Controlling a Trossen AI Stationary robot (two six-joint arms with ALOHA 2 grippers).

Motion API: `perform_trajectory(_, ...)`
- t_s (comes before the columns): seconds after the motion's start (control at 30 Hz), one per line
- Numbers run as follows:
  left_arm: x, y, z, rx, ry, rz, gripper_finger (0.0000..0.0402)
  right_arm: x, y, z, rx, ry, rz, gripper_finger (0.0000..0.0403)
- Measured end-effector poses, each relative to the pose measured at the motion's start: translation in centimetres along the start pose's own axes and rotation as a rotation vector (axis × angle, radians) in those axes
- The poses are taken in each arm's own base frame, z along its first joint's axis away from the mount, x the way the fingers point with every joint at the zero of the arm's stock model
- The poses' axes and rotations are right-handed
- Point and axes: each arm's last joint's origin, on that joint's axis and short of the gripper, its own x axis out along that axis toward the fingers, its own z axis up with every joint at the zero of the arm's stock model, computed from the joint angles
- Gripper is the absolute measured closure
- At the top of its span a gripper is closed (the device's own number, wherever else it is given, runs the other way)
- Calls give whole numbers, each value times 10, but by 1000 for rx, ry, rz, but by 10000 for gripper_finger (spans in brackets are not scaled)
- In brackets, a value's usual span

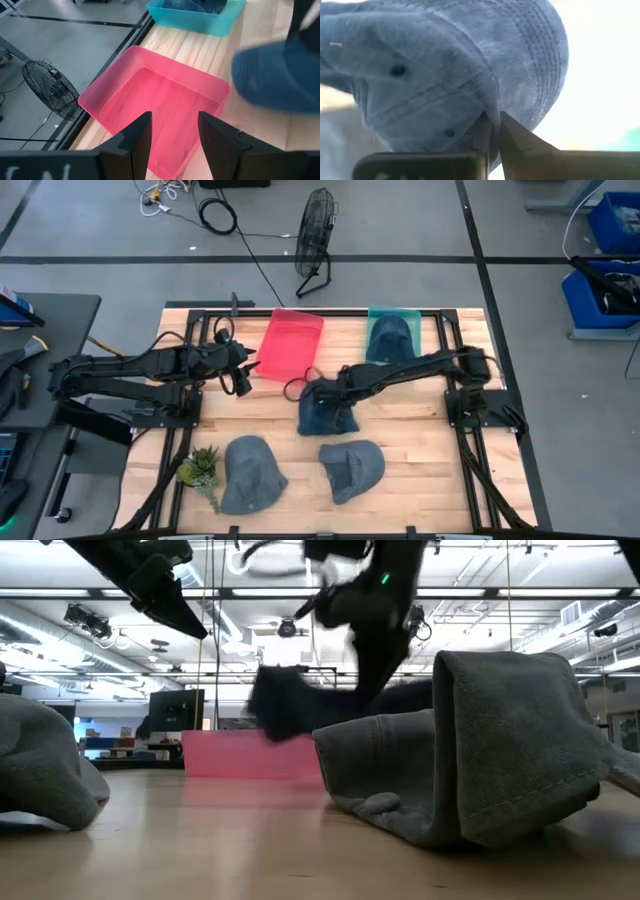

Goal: Pick & Place hat
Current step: Put the blue cap into the blue bin

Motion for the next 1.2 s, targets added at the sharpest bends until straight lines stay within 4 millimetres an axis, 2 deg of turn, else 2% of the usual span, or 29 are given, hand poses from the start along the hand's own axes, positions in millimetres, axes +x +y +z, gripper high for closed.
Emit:
perform_trajectory(0.1, 0, 0, 0, 0, -1, 0, 236, -38, -17, -12, 1, -6, -87, 390)
perform_trajectory(0.27, 0, 0, 0, -1, -3, 0, 236, -96, -63, -41, 88, -9, -364, 395)
perform_trajectory(0.37, 0, 0, 0, -2, -3, 0, 236, -117, -93, -53, 166, -11, -492, 395)
perform_trajectory(0.47, 0, 0, 0, -2, -3, 0, 236, -126, -121, -57, 188, -25, -618, 394)
perform_trajectory(0.6, 0, 0, 0, -2, -3, 0, 236, -109, -153, -59, 232, 12, -640, 394)
perform_trajectory(0.83, 0, 0, 0, -2, -2, 0, 236, -38, -189, -82, 207, 181, -559, 394)
perform_trajectory(0.97, 0, 0, 0, -2, -2, 0, 236, -9, -203, -96, 184, 217, -499, 394)
perform_trajectory(1.07, 0, 0, 0, -2, -2, 0, 236, 2, -209, -101, 144, 218, -508, 394)
perform_trajectory(1.2, 0, 0, 0, -2, -2, 0, 236, 3, -216, -104, 126, 237, -564, 389)
